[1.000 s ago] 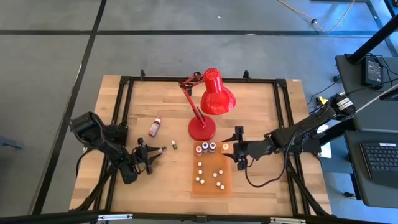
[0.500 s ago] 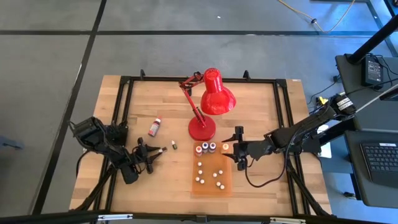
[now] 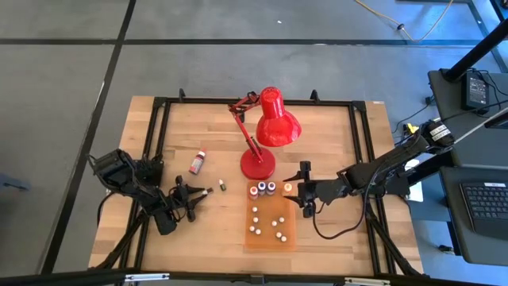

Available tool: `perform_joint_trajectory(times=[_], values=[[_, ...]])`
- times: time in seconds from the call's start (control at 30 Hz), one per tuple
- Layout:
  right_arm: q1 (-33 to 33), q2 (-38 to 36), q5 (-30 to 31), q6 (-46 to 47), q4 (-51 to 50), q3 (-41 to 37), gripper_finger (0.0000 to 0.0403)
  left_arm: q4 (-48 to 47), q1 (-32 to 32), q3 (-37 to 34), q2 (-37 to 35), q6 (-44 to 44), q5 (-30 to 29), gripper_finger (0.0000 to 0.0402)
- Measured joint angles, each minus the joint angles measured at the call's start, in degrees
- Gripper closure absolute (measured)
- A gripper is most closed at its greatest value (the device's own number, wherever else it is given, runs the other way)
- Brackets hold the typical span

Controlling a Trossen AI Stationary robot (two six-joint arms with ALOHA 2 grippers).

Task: Pick & Place food coloring
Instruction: Put the small red food coloring bottle into the orange bin

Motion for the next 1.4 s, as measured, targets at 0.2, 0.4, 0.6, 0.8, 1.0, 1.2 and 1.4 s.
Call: perform_joint_trajectory(times=[0.2, 0.4, 0.6, 0.8, 1.0, 1.2, 1.4], values=[[0.0, 0.0, 0.0, -0.02, -0.02, -0.01, 0.015, -0.05, 0.0, -0.04, 0.0, -0.03, -0.09, 0.0293], [0.0, 0.0, 0.0, -0.04, -0.04, 0.0, 0.015, -0.07, 0.0, -0.07, 0.0, -0.04, -0.17, 0.0332], [0.0, 0.0, 0.0, -0.04, -0.04, 0.0, 0.015, 0.04, 0.0, -0.07, 0.0, -0.11, -0.42, 0.0352], [0.0, 0.0, 0.02, -0.07, -0.04, 0.0, 0.015, 0.32, 1.36, 1.83, -0.1, 1.58, -0.52, 0.0351], [0.0, -0.02, 0.04, -1.51, -0.02, 0.0, 0.015, 0.33, 4.87, 7.05, -4.16, 18.27, 0.31, 0.0351], [0.03, -0.02, 0.04, -1.75, -0.04, 0.0, 0.015, 0.19, 9.12, 13.43, -12.96, 40.27, 6.19, 0.0351], [0.02, -0.02, -0.87, -1.0, 0.68, -0.01, 0.015, -0.39, 15.73, 22.22, -18.93, 59.7, 22.69, 0.0351]])
